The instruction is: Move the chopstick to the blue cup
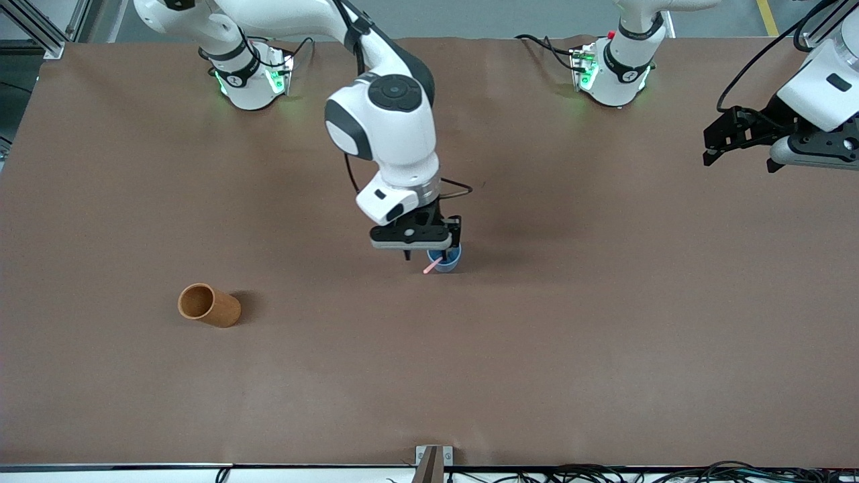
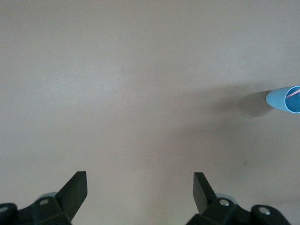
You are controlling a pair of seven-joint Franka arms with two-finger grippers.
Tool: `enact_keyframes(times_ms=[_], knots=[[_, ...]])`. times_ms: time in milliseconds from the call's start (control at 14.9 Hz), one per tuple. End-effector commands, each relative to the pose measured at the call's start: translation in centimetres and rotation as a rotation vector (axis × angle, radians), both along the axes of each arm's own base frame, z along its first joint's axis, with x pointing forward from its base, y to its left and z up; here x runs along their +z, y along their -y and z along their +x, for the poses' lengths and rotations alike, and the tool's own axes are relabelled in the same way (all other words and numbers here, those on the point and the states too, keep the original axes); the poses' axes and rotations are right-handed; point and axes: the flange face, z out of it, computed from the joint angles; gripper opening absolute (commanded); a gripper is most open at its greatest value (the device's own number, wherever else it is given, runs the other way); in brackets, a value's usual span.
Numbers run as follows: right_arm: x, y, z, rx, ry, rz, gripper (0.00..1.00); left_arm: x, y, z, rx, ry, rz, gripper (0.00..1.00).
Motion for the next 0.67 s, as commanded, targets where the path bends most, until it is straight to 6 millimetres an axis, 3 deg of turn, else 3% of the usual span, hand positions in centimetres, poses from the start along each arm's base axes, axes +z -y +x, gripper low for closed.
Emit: enact_keyframes(times_ms=[0, 336, 604], knots=[[4.7, 4.8, 0.9, -0.061, -0.001, -0.024, 1.00, 0.5, 0.0, 0.1, -0.009, 0.003, -0.019, 1.00], [10.2, 19.4, 5.5, -0.069, -0.070, -0.130, 1.00, 0.5, 0.0, 0.1, 0.005, 0.003, -0.019, 1.00], [13.6, 30.4, 6.2, -0.106, -0.154, -0.135, 1.00, 0.6, 0.2, 0.1, 0.009, 0.004, -0.020, 1.00]])
